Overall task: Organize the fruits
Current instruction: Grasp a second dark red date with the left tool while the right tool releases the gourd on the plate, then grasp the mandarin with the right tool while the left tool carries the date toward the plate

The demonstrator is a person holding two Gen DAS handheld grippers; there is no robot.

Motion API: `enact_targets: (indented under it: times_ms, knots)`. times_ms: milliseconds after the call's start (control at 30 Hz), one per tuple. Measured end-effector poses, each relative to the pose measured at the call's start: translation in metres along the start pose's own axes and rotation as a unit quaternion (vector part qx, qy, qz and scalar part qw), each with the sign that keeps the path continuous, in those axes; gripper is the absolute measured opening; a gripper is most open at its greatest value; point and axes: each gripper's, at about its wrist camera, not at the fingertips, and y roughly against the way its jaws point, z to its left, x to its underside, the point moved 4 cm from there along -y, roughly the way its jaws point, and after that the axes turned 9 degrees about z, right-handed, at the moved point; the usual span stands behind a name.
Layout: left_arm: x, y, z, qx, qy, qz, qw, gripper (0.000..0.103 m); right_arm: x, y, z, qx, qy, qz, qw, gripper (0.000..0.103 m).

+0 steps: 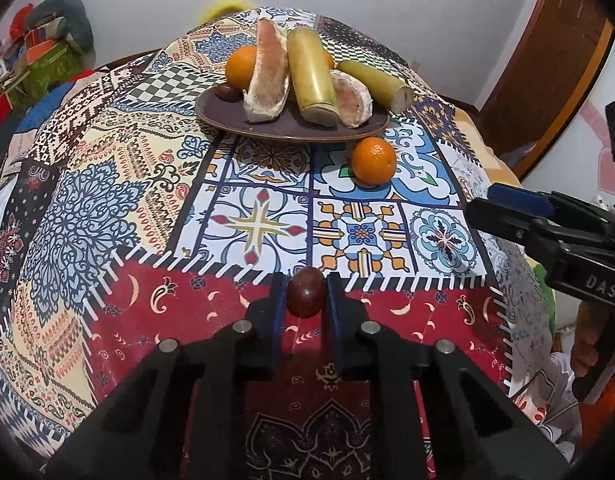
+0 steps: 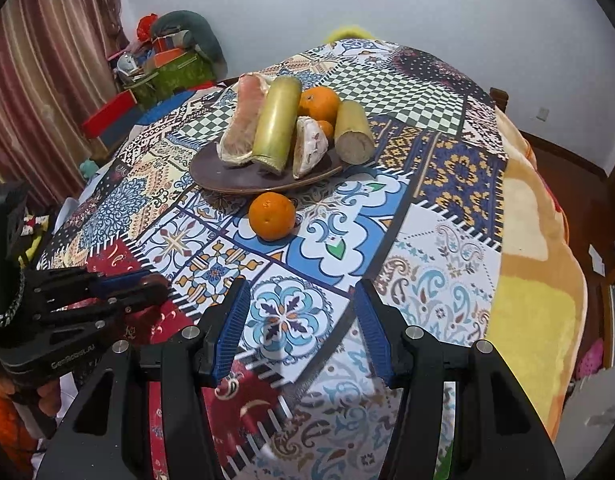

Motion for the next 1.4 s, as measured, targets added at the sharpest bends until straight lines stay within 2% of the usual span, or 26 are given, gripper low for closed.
enact_targets:
  times_ms: [367, 700, 833, 1133, 1400]
  knots:
    - [-0.020, 0.015, 0.026, -0.018, 0.018, -0.030, 0.9992, 0.019, -0.028, -0.025, 0.011, -0.012, 0.016, 0.007, 1.000, 0.051]
    - [-0.037, 0.015, 0.037, -0.017, 0.025, -0.043, 0.9986, 0.019, -0.045, -0.055, 0.017, -0.022, 0.022, 0.024, 0.999, 0.050]
    - [-0.040, 0.012, 0.039, -0.015, 0.025, -0.042, 0.9987, 0.019, -0.044, -0.060, 0.019, -0.029, 0.026, 0.028, 0.999, 0.035]
    - [-0.052, 0.013, 0.038, -0.013, 0.022, -0.053, 0.9983, 0.019, -0.045, -0.049, 0.019, -0.032, 0.025, 0.015, 0.999, 0.034]
    - [-0.069, 0.022, 0.034, -0.010, 0.015, -0.073, 0.9972, 0.019, -0.057, -0.029, 0.018, -0.038, 0.026, -0.019, 0.999, 0.034]
